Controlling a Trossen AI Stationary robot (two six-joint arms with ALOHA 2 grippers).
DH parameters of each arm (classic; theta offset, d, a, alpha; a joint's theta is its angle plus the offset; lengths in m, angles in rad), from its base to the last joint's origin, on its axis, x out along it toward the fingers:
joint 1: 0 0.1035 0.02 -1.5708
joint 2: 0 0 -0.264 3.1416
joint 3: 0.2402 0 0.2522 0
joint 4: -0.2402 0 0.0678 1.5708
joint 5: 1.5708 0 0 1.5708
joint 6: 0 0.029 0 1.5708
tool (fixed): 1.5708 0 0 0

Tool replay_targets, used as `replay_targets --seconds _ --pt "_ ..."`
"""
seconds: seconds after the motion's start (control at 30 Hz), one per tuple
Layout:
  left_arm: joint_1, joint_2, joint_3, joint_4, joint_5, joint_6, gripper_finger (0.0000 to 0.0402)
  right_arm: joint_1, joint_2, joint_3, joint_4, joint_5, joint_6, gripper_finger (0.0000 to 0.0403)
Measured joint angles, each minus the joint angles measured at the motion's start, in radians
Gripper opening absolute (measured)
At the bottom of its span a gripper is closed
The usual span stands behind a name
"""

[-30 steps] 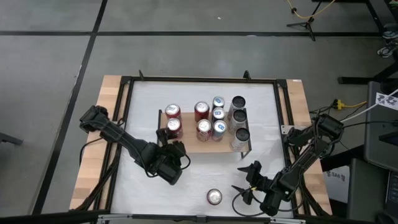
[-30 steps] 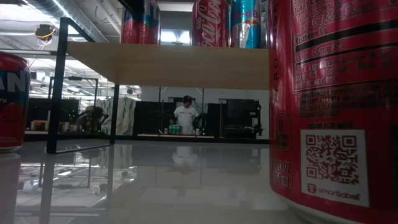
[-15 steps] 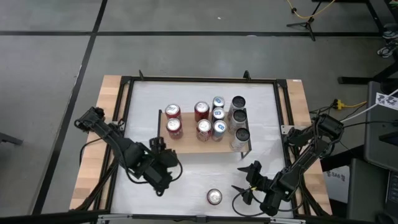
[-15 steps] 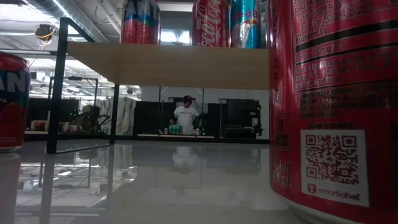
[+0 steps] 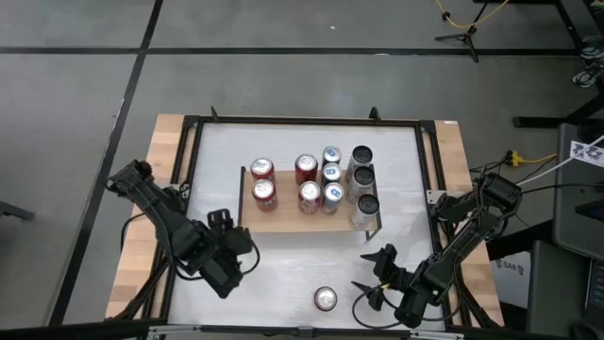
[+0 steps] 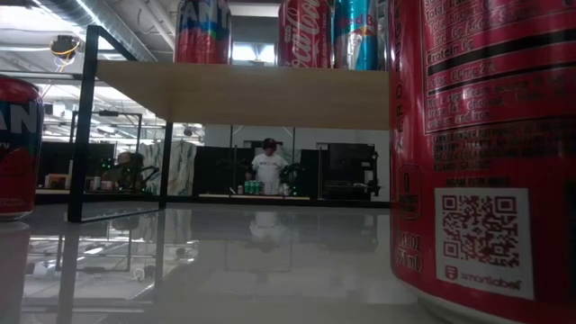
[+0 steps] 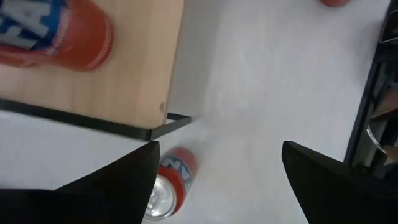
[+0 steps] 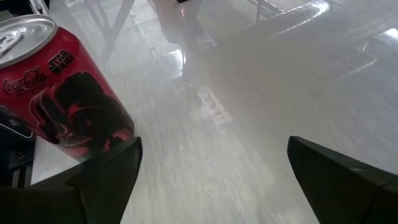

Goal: Place canned beverage on shelf
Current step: Put the red soda can on the shelf aligned with the other red soda cans

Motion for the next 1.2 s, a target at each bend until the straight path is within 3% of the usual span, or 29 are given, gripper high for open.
replay_targets --seconds 0.17,0.37,0.57,0.7,1.2 --pt "0.016 -0.100 -0.091 -0.001 0.000 -0.089 0.0330 0.000 0.000 0.000 0.000 -0.001 0.000 0.0392" --pt "0.015 -0.258 -0.276 -0.003 0.008 -0.376 0.0330 0.000 0.000 0.000 0.000 -0.002 0.000 0.0392" --pt "0.016 -0.327 -0.450 -0.003 0.098 -0.592 0.0330 0.000 0.000 0.000 0.000 -0.002 0.000 0.0392" --pt "0.017 -0.328 -0.530 0.005 0.136 -0.646 0.0330 0.000 0.000 0.000 0.000 0.000 0.000 0.0392" --pt "0.017 -0.327 -0.689 0.189 0.118 -0.728 0.0330 0.000 0.000 0.000 0.000 0.000 0.000 0.0392"
